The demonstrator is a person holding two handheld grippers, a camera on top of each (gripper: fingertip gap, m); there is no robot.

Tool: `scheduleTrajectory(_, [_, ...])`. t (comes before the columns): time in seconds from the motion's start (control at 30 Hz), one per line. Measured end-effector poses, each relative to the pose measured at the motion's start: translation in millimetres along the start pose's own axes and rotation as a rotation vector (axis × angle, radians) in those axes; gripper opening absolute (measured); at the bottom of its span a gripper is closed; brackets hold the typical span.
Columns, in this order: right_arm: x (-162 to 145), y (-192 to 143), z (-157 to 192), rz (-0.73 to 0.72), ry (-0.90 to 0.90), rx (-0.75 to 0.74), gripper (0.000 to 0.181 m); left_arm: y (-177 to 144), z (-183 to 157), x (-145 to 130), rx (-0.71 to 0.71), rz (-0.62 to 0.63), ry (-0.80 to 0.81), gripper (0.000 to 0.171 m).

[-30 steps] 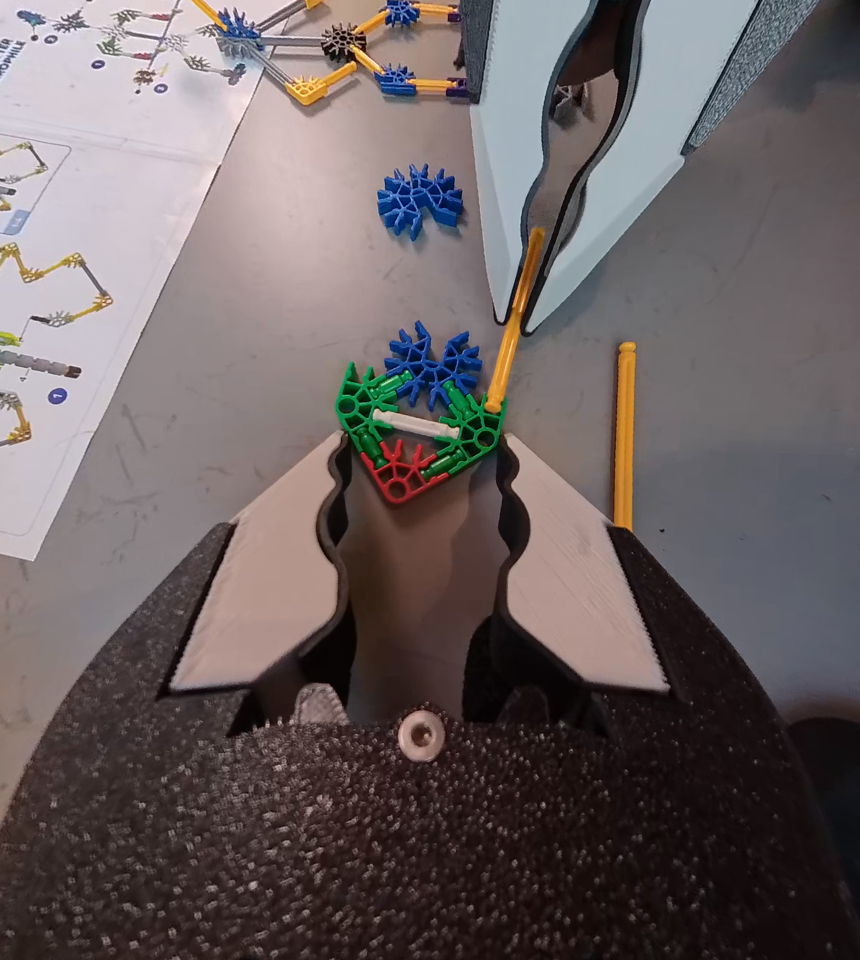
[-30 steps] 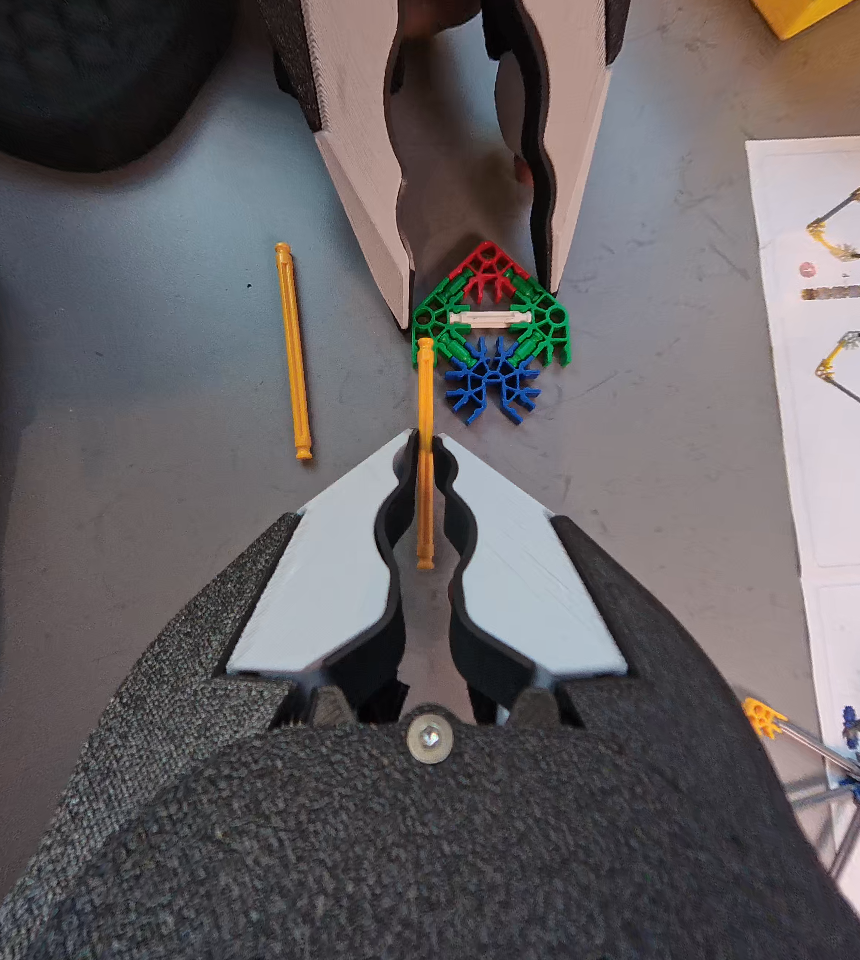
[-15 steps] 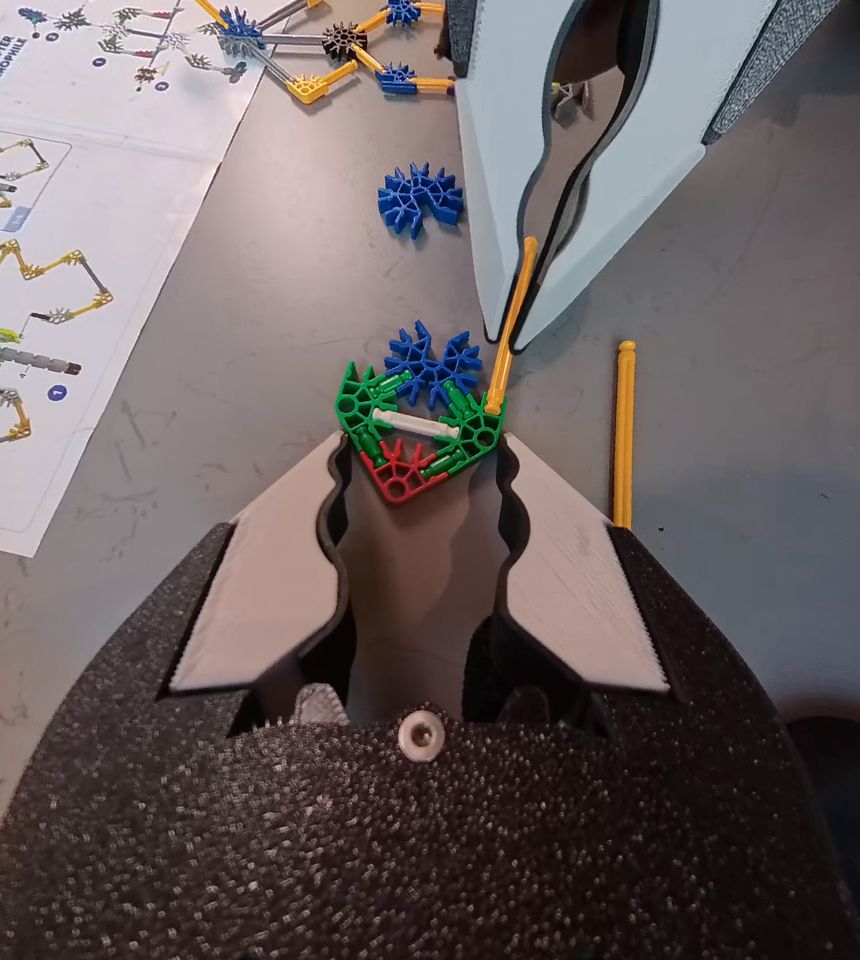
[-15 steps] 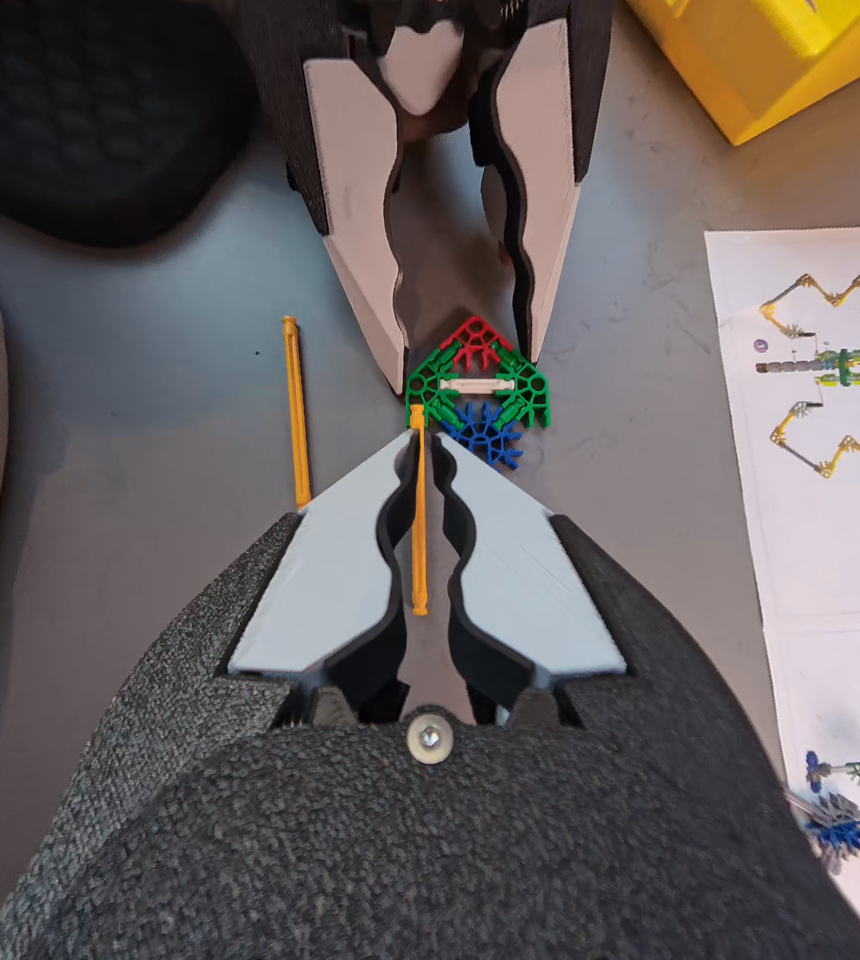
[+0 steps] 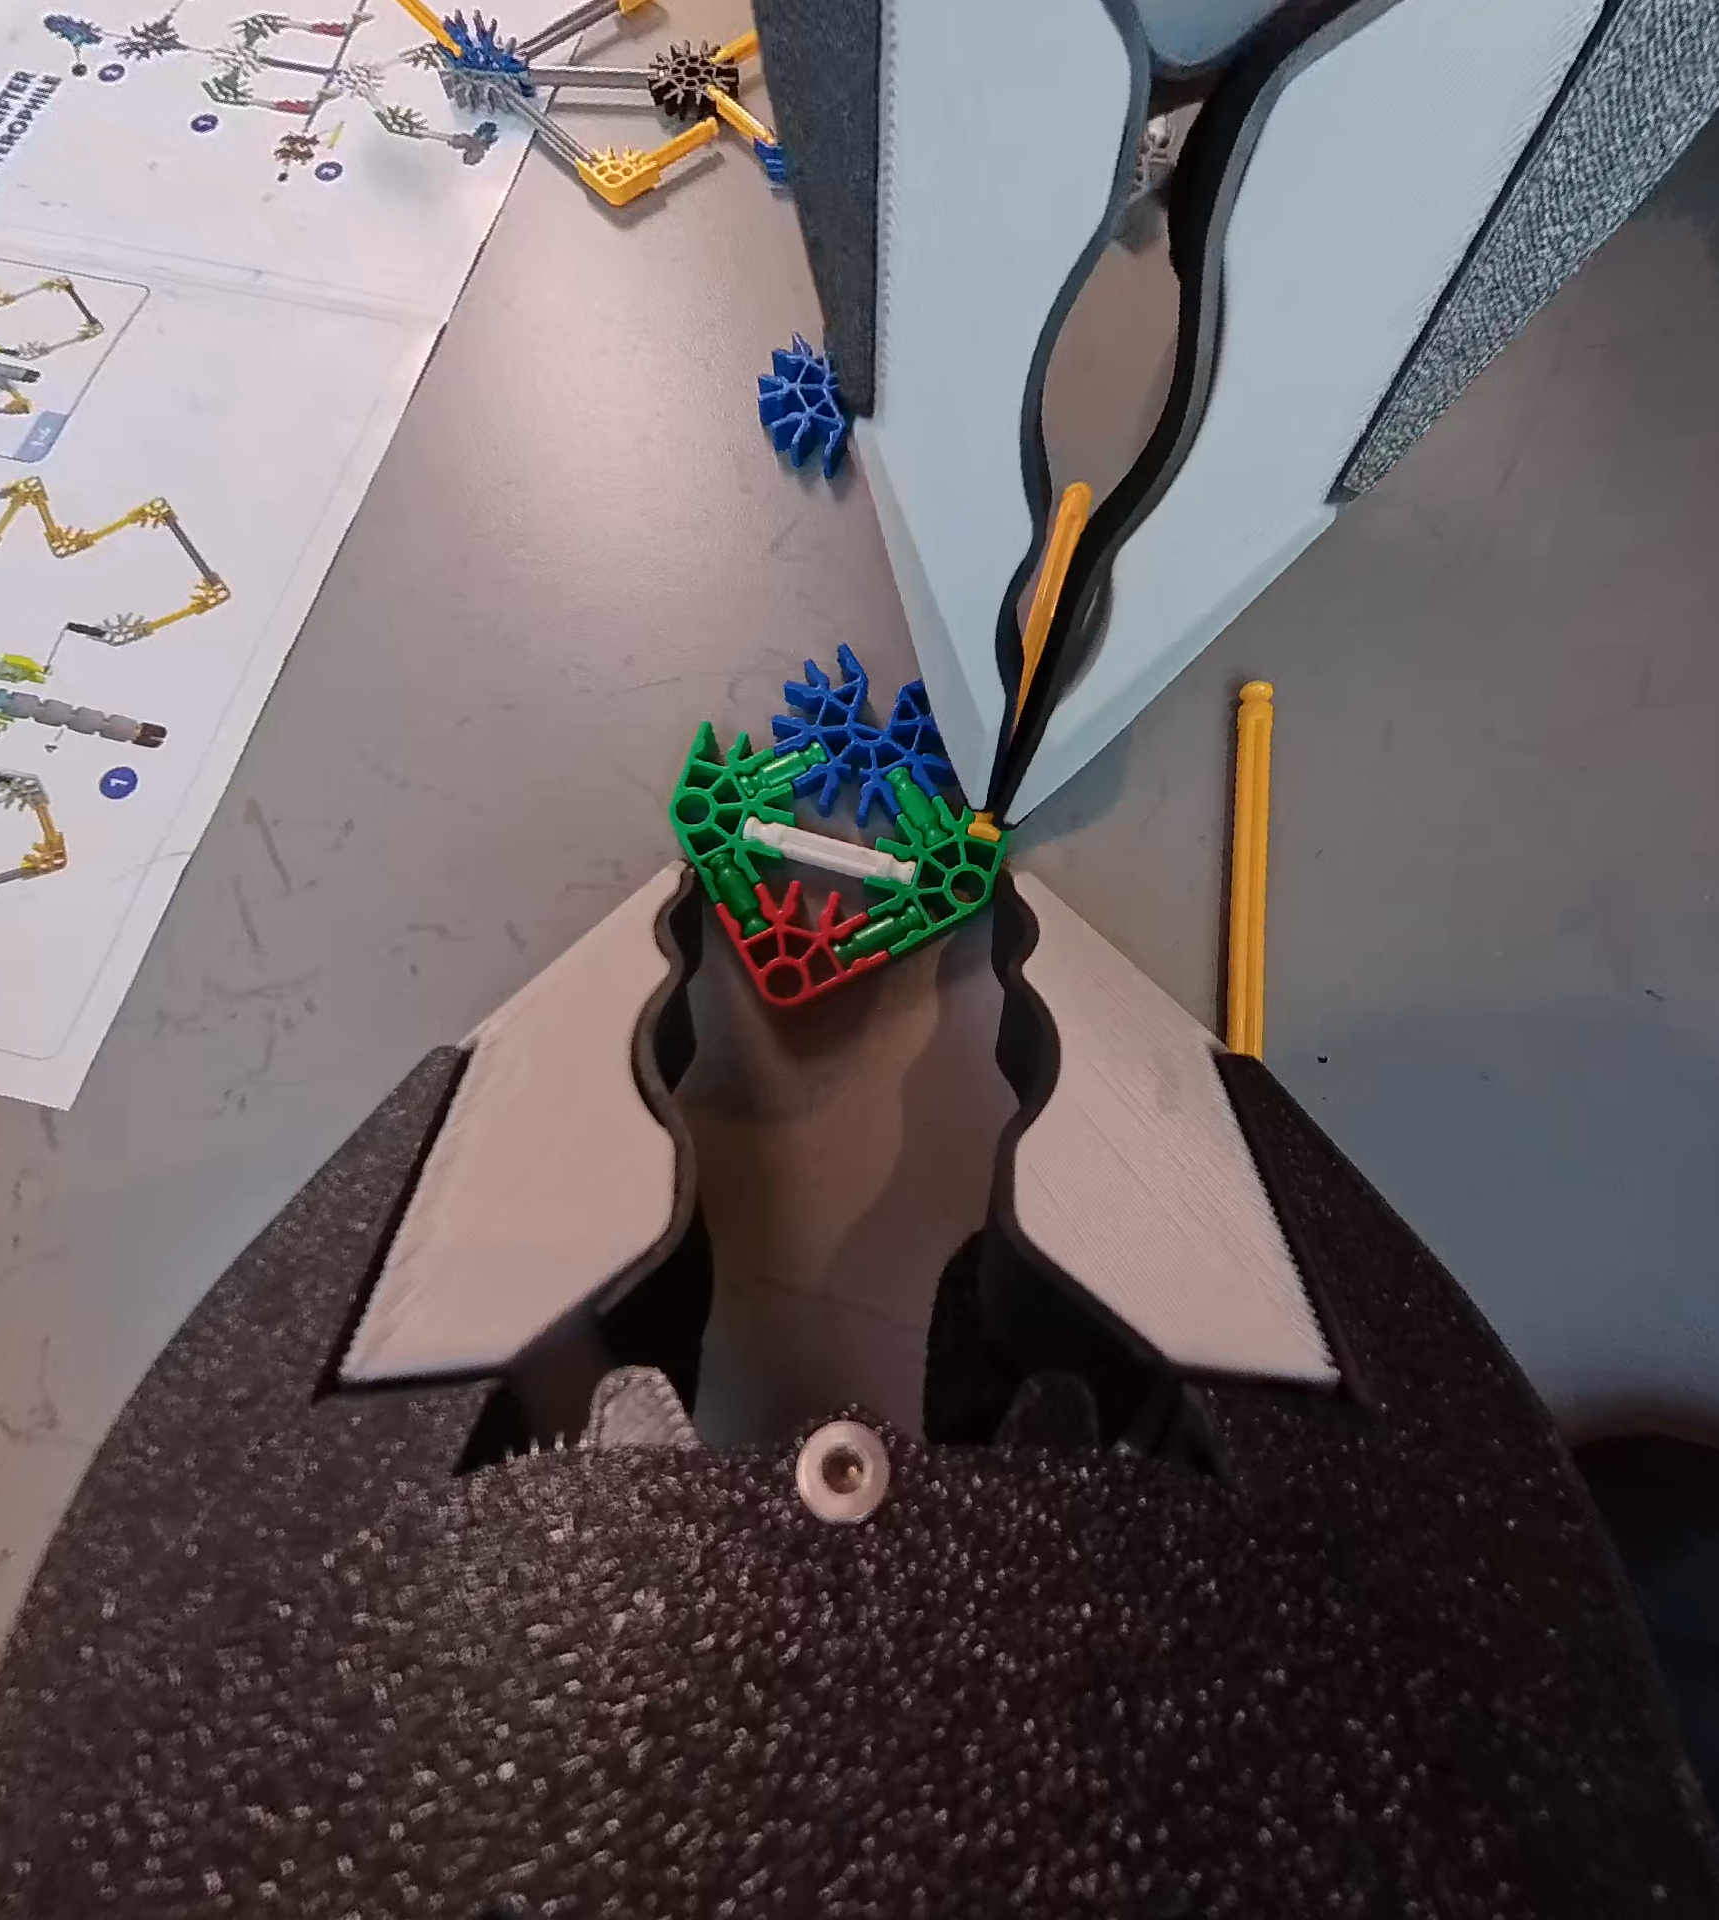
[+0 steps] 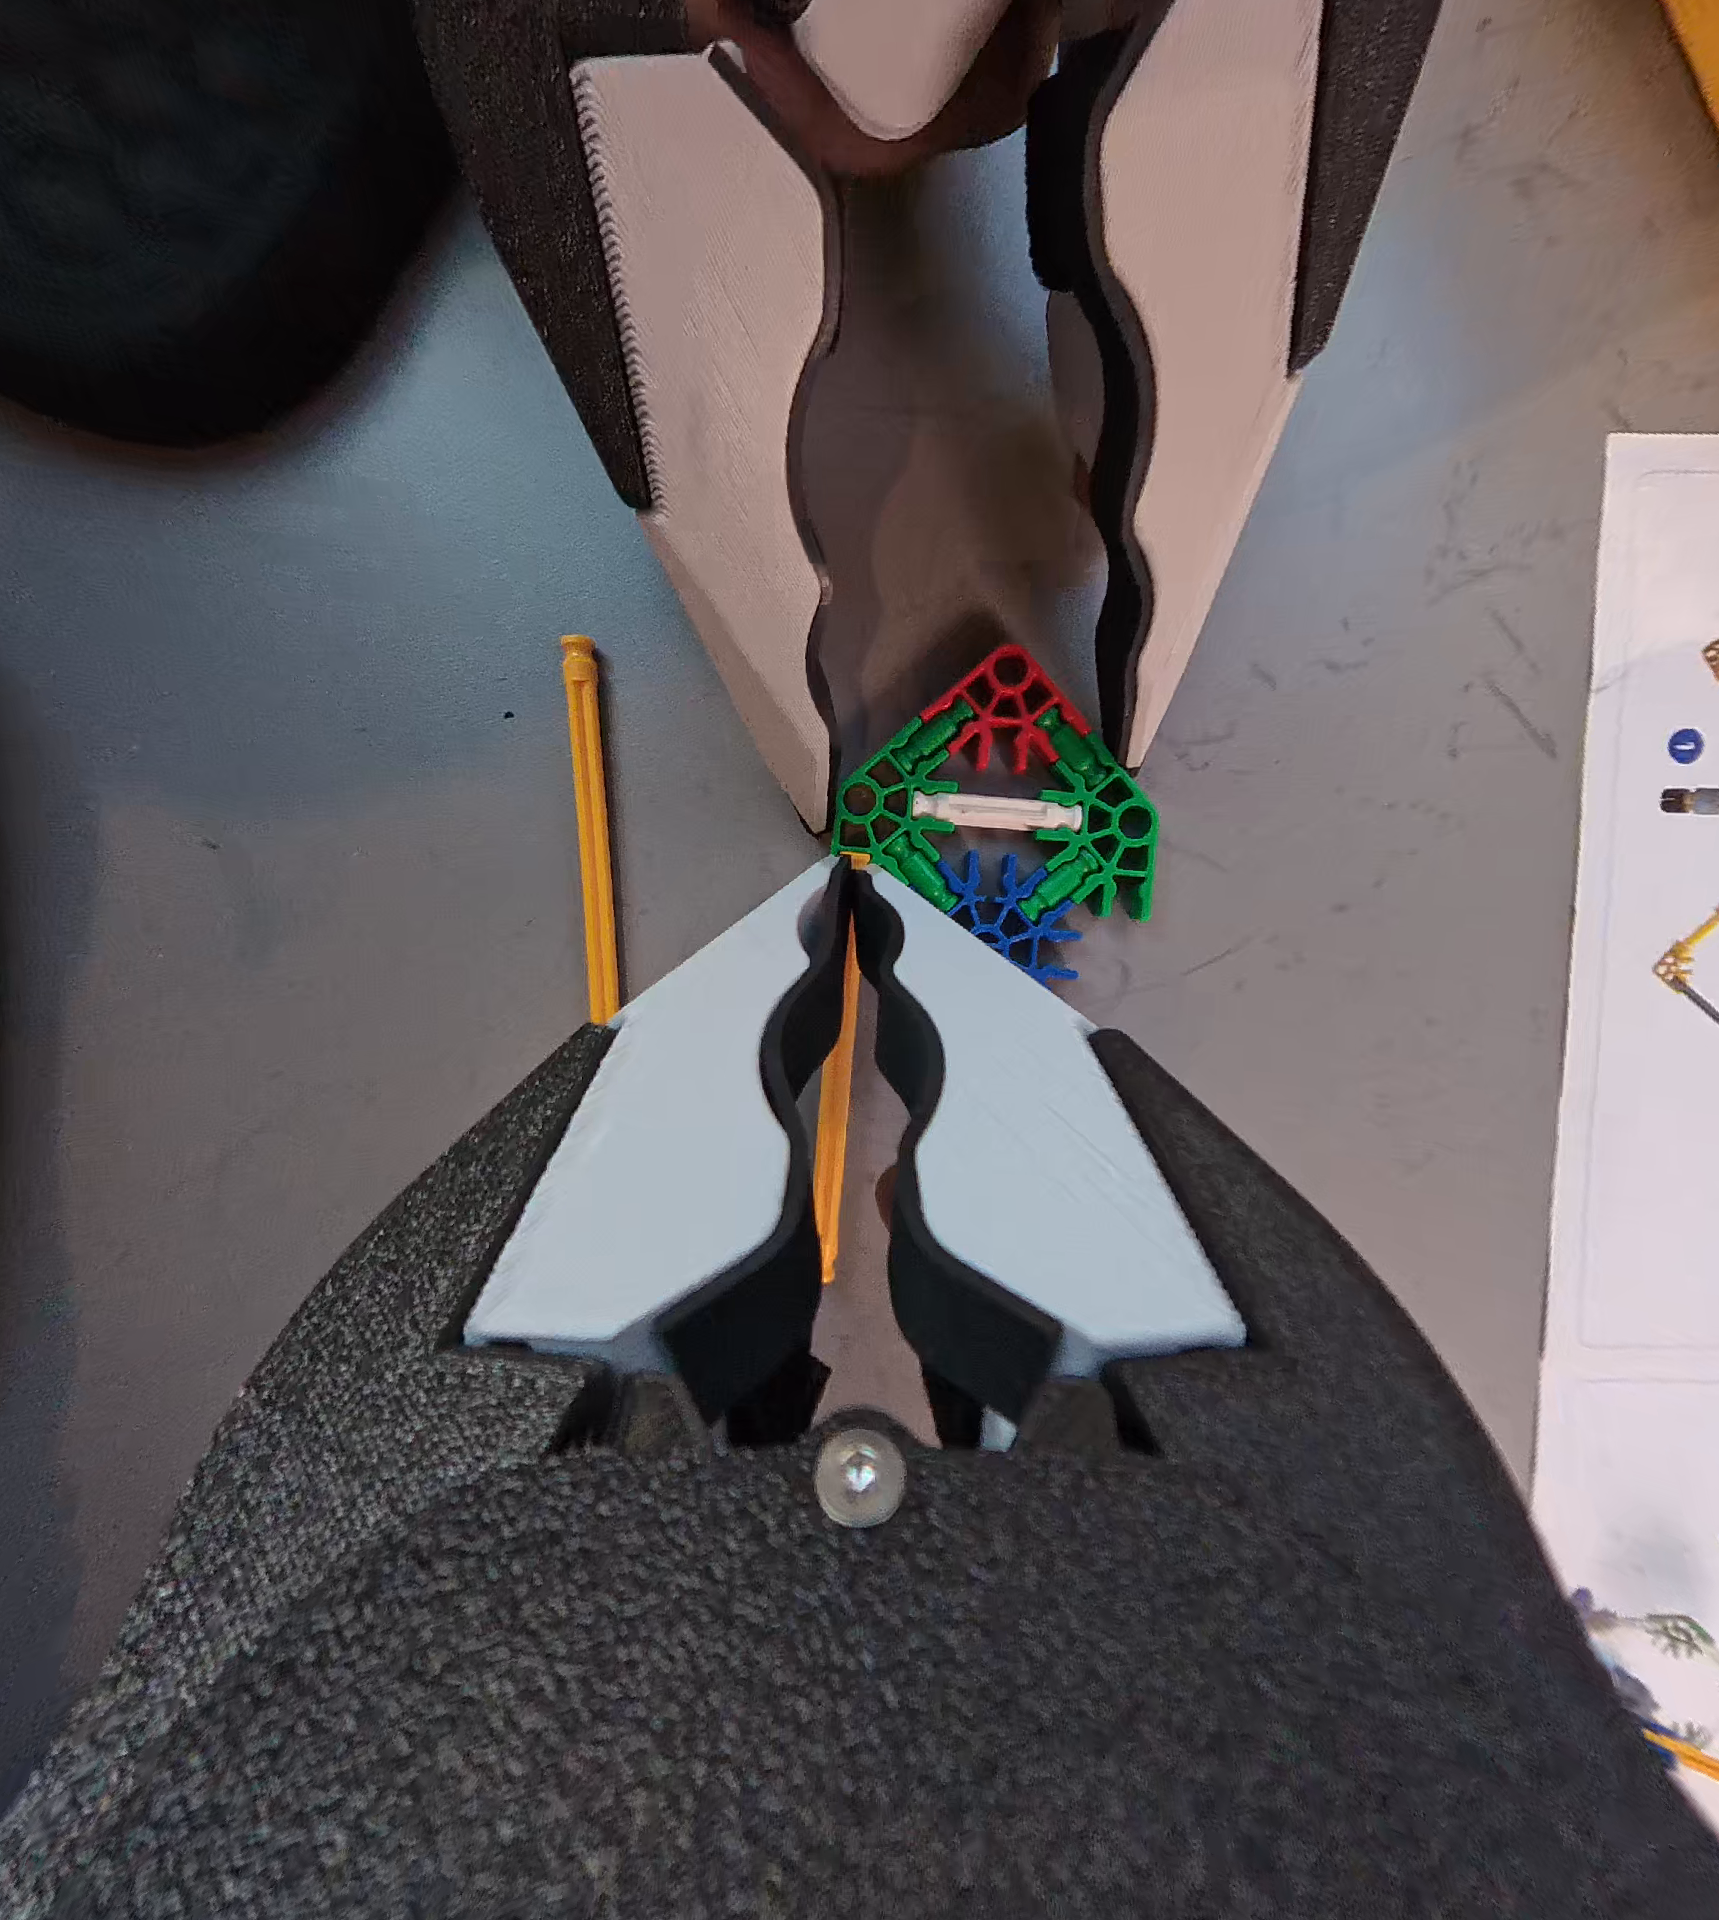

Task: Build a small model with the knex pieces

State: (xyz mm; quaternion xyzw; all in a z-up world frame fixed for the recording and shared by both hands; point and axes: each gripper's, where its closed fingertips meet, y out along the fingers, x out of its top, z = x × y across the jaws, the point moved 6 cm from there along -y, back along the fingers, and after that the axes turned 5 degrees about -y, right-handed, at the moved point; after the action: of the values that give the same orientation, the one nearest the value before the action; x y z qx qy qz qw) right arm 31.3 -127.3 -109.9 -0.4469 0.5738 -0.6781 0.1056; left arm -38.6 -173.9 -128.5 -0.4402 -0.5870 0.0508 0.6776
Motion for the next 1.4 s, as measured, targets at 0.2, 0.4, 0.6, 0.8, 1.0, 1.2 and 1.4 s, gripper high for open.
scheduleTrajectory(0.2, [6, 4, -2, 0.104, -0.040, 0.039, 0.000, 0, 0, 0, 0.007, 0.001, 0.004, 0.056])
scheduleTrajectory(0.4, [0, -15, 10, -0.175, 0.032, -0.010, 0.005, -1, -1, -1, 0.016, 0.000, 0.004, 0.056])
scheduleTrajectory(0.6, [0, -13, 45, -0.169, 0.017, 0.015, 0.020, -1, 0, -1, 0.010, 0.001, 0.006, 0.056])
scheduleTrajectory(0.8, [-1, 3, 52, -0.071, -0.021, 0.051, 0.004, -3, -1, -2, 0.019, 0.002, 0.005, 0.056])
scheduleTrajectory(1.0, [-10, -47, -1, -0.138, 0.048, -0.043, 0.003, -6, -3, -4, 0.009, 0.017, 0.013, 0.056])
scheduleTrajectory(1.2, [-33, -33, -39, -0.027, 0.074, -0.058, 0.004, -7, -3, -6, -0.002, 0.015, 0.015, 0.056])
scheduleTrajectory(1.4, [-36, -21, -40, 0.001, 0.079, -0.023, 0.004, -7, -3, -6, -0.006, 0.013, 0.015, 0.056])
